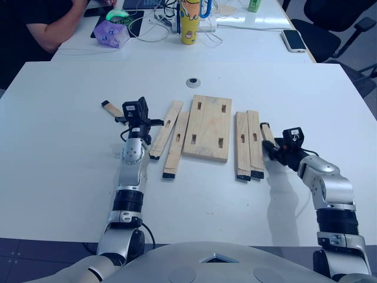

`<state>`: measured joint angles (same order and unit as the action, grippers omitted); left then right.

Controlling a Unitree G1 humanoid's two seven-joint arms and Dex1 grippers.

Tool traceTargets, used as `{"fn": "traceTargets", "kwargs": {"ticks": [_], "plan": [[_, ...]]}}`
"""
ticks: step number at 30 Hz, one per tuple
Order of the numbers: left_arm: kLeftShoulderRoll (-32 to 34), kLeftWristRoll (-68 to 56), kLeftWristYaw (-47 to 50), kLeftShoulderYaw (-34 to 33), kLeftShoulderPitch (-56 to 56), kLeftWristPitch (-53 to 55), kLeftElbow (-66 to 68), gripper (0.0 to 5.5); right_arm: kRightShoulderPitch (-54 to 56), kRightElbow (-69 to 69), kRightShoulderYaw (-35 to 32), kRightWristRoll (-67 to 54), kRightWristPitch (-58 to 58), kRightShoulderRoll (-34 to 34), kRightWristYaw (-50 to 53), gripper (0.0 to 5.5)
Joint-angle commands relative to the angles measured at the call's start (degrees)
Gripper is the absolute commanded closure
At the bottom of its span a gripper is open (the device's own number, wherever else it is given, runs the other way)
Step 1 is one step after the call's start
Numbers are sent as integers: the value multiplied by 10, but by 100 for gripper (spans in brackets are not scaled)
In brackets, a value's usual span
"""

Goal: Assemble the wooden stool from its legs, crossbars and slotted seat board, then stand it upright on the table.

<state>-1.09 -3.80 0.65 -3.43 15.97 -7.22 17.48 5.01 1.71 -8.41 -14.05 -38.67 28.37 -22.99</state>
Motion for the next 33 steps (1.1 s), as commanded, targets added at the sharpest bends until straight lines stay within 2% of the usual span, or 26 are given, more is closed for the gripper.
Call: {"fn": "traceTargets", "kwargs": {"ticks": [1,3,5,11,14,18,22,29,33], "plan": [[1,1,0,-1,4,7,2,550,-23,24,11,0,-90,-1,9,408],[-2,-9,-6,-3,4,9,3,550,-23,31,2,-4,-110,-7,16,420],[-14,-53,-47,-6,-5,3,-13,522,-15,43,-15,3,-100,-10,38,420],[-22,-119,-118,-1,-11,41,-38,434,46,63,-58,31,47,-14,101,420],[-21,-165,-153,-11,-8,70,-51,397,83,38,-65,-19,109,-54,63,420],[-21,-239,-178,-27,1,155,-78,341,99,-12,-10,-56,161,-90,-22,420],[-19,-343,-210,-27,6,284,-134,279,90,-25,29,-86,158,-105,-86,420],[-12,-480,-199,-26,15,462,-233,278,88,-34,50,-116,149,-109,-142,420],[-13,-480,-176,-23,27,491,-226,278,68,-53,60,-120,157,-107,-165,420]]}}
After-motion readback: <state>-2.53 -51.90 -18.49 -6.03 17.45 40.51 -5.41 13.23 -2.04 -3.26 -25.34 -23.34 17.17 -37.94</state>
